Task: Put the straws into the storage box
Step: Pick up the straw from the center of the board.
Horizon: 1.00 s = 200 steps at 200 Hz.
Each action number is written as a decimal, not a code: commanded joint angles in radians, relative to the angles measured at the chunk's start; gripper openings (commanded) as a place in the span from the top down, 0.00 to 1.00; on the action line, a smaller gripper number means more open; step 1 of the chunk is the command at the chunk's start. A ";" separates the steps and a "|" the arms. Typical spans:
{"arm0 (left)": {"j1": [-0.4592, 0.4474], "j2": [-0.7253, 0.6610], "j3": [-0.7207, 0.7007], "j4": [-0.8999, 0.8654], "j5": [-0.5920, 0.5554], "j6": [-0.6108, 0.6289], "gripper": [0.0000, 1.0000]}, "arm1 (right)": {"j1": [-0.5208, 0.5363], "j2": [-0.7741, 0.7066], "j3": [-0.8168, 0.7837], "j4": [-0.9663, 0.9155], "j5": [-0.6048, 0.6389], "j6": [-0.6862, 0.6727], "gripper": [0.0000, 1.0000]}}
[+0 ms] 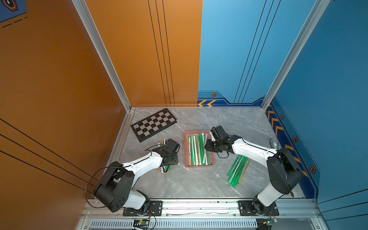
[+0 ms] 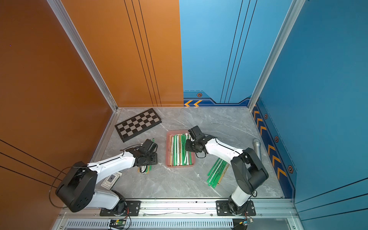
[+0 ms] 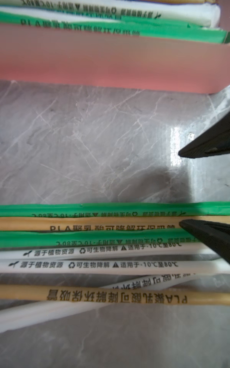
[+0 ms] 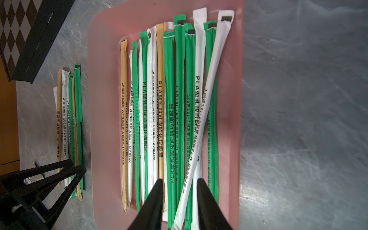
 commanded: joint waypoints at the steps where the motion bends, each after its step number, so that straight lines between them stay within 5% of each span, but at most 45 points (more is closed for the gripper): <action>1: 0.008 0.016 0.023 -0.019 0.014 0.000 0.50 | -0.002 -0.037 -0.012 0.010 0.022 0.012 0.68; 88: 0.008 0.036 0.026 -0.019 0.019 0.004 0.63 | -0.011 -0.040 -0.018 0.010 0.019 0.012 0.68; 200: -0.001 0.023 0.014 -0.020 -0.007 0.001 0.62 | -0.022 -0.049 -0.035 0.012 0.012 0.013 0.68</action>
